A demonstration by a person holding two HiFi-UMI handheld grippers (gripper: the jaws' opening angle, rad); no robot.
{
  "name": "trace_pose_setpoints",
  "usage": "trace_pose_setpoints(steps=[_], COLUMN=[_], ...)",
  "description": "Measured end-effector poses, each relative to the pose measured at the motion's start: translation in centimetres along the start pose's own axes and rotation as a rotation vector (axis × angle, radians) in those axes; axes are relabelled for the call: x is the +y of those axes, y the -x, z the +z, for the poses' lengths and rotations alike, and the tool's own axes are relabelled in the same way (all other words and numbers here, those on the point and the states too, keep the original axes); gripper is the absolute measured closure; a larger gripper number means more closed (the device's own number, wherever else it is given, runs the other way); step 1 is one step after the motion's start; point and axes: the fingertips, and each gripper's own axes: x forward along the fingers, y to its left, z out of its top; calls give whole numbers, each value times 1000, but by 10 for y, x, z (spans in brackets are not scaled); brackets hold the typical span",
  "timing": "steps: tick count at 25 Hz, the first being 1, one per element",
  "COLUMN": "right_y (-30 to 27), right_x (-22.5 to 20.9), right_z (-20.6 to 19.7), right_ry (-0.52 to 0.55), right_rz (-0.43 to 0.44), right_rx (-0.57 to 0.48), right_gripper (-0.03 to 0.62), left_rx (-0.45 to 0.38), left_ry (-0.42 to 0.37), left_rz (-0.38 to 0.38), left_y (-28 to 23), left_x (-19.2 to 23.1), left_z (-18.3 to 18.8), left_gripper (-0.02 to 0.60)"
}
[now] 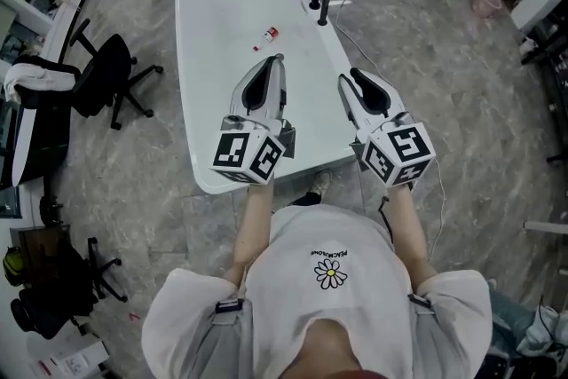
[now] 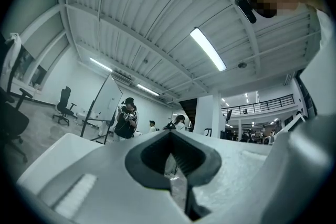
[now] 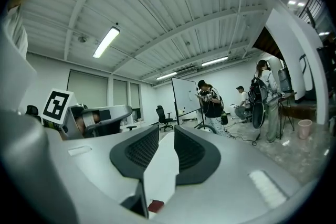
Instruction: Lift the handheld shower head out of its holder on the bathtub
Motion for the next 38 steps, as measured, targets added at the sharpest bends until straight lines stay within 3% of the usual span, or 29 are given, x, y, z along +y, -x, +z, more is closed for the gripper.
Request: trace_pose_setpoints(steps=[10,18,25,29,34,38], right_y=[-103,-164,-240,-302,-365,-402], right_x=[-60,-133,-218,-278,-328,-352], right_z=[-4,-49,-141,-217,-318,-362], right_ry=[10,12,-69,-37,-12,-65], right_rz=[-56,-74,-81,-79,-95,-136], right_rx=[52,165,286,377,513,527], right_gripper=[476,448,404,370,352,353], left_rx=[71,137,171,188,252,282], left_ry=[6,23,18,40,95,122], left_rz=[-66,-8,33,34,76,121], left_y=[-79,-111,-161,-181,-168,-151], left_x=[52,85,124,145,167,190], left_z=[-30,-77,-140,-208,-294,-337], left_gripper=[581,581,581,581,581,581])
